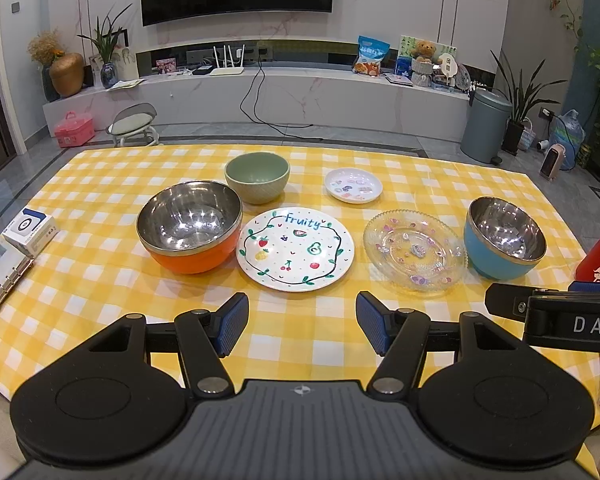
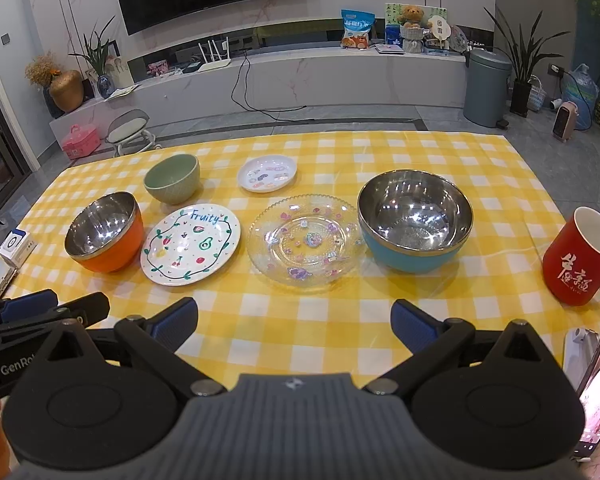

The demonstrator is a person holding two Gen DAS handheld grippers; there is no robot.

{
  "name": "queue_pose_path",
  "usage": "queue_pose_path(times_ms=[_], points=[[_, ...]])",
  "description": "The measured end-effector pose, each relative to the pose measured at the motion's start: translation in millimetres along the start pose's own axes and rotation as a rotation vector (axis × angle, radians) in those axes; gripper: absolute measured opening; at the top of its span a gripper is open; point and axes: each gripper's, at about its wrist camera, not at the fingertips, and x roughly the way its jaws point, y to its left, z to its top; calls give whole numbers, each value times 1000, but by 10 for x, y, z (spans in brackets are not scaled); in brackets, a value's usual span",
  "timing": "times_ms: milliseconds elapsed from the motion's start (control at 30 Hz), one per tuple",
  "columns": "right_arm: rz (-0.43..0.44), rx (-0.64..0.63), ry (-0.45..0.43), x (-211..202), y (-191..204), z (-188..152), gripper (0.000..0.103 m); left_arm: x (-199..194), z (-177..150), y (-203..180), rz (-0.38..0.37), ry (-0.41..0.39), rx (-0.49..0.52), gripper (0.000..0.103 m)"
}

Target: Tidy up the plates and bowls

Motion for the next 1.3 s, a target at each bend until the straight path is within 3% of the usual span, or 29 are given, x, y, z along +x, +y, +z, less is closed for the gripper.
queue_pose_path(times_ms=[367, 567, 767, 833, 1000, 1167, 1300], points=[[5, 1, -12, 19, -33, -26, 100, 27, -28, 44, -24, -4, -15, 73], [65, 68, -9, 182, -93, -115, 99, 131, -3, 235, -31, 19, -59, 62], [91, 53, -18, 373, 136, -167, 79, 262, 92, 631, -11, 40, -143, 53], [91, 34, -25, 447, 256, -168, 68, 317, 138, 739, -2, 47, -153, 48], [115, 22, -18, 667, 554, -85, 49, 457, 290, 1003, -28, 84, -189, 46], [194, 69, -17, 915, 887, 128, 45, 630, 460, 1253, 18, 81, -187, 44], [213, 66, 8, 1161, 1212, 305, 41, 865, 563, 1512, 57, 86, -247, 44]])
